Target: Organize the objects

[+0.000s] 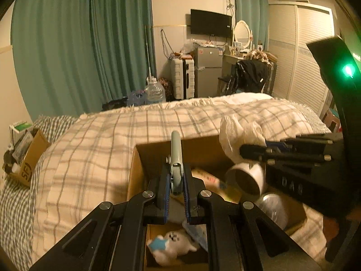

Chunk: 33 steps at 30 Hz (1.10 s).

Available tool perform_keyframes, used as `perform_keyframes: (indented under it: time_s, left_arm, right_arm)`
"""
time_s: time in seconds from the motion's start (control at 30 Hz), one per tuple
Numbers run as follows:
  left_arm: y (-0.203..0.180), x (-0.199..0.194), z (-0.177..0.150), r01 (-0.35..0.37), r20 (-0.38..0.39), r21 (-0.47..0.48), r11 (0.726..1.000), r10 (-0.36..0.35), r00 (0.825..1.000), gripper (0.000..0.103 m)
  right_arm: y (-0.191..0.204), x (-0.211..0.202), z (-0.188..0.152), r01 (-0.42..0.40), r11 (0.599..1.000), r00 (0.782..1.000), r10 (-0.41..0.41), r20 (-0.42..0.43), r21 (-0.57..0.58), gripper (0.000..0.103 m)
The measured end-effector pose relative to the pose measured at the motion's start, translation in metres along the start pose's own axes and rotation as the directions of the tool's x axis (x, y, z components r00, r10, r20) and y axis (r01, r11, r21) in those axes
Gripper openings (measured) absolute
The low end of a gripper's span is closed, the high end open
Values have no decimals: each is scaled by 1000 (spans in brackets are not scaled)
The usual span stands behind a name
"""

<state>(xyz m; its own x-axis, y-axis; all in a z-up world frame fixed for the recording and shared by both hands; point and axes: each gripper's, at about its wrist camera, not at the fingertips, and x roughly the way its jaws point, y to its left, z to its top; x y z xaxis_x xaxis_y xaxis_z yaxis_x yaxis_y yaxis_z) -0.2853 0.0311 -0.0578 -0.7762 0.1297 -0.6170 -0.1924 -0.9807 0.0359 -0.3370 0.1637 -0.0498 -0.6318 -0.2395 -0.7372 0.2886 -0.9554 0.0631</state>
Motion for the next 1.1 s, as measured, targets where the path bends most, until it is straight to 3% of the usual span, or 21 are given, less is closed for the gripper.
perform_keyframes:
  time_s: [0.23,0.43,0.6,0.67,0.9,1.0,1.1]
  left_arm:
    - [2,17,-24,14,-111,-27,1000,-17,994,9]
    - [6,25,-30,32,-123,-64,997,-40,992,15]
    - [6,13,-23,-6,-67,-51,999,3,998,70]
    - [6,5,-18,-12,-33,-54,998,10,999,76]
    - [7,-25,7,-45,37,-68,997,48,998,103]
    - [6,-45,17,-63,84,-72,995,69,994,103]
    - [7,-67,24,-73,108,-69,995,80,991,103]
  right_arm:
    - [5,16,-10,-4,1000,999,4,-49,7,12]
    - [-3,25,-18,17,998,999,-14,-46,66,44]
    - [-11,9,-14,-7,994,1000,5,16,106,60]
    - [-14,-1,-13,2,993,999,-7,44,118,73]
    - [-19,-53,-11,61,987,982,-86,167,146,94]
    - [-19,-82,-12,83,986,969,-114,218,144,103]
    - [-17,-116,-15,124,982,952,-159,261,143,102]
